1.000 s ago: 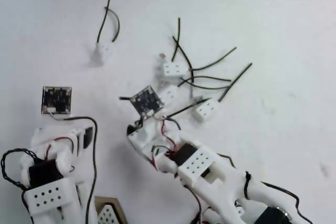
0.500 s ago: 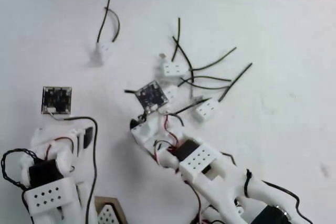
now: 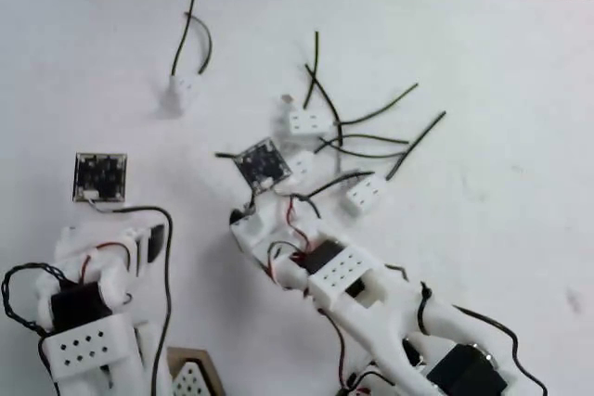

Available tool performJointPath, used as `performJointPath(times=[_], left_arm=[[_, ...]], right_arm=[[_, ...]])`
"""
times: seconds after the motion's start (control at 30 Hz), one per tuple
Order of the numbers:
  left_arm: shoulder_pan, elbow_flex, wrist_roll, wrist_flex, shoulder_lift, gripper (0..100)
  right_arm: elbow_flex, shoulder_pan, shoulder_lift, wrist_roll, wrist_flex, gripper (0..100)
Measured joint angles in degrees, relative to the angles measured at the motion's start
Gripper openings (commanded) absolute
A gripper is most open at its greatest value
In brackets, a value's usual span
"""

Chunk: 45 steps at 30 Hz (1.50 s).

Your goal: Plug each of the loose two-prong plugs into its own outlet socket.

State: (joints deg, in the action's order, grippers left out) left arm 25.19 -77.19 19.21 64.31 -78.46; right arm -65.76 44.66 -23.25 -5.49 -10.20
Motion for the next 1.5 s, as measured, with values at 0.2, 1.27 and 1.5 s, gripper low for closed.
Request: performJointPath(times=[0.2,1.27,1.5], left_arm=[[0.00,0.00,0.00,0.00,0.00,31],[0.00,-0.97,0.00,0.00,-0.09,36],[-1.58,-0.97,1.76,0.26,-0.09,37]], right_arm=[[0.09,-0.35,0.44,1.76,-0.53,1.7],[1.41,1.58,-14.15,19.78,-16.53,23.4],[1.41,0.26,-35.08,12.66,-28.04,23.4]])
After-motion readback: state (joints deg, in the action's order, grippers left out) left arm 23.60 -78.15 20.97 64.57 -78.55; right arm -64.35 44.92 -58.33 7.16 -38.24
